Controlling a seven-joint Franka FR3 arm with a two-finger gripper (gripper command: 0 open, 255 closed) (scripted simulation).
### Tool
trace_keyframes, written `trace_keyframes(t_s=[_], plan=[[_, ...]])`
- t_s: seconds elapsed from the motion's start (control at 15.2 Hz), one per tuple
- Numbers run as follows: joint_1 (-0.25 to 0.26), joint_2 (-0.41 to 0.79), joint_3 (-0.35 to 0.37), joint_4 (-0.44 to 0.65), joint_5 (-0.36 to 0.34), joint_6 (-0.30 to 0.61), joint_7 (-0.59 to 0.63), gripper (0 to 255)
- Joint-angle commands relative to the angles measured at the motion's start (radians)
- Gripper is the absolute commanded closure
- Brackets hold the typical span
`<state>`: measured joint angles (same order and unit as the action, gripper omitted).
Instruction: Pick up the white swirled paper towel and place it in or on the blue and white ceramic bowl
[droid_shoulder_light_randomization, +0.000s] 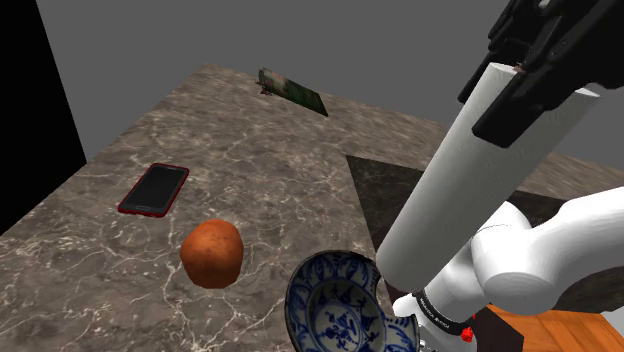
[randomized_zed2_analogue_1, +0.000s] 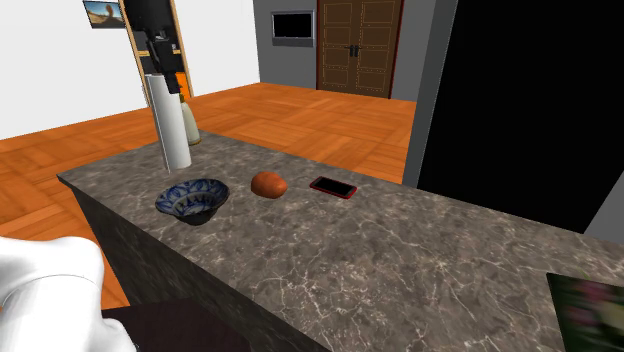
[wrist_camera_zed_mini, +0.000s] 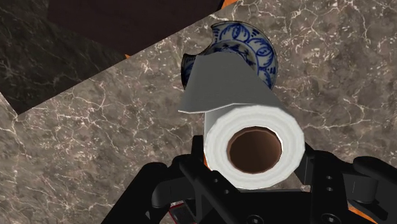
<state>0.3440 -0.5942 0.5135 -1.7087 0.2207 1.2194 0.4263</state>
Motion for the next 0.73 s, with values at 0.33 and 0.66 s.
trace_keyframes(t_s=[0.33,0.66], plan=[[0.017,-0.064,-0.005,-0.149,0.019,0.087,-0.017,255],[0.029,-0.101,-0.003,-0.245,0.032,0.147,-0.025,255]])
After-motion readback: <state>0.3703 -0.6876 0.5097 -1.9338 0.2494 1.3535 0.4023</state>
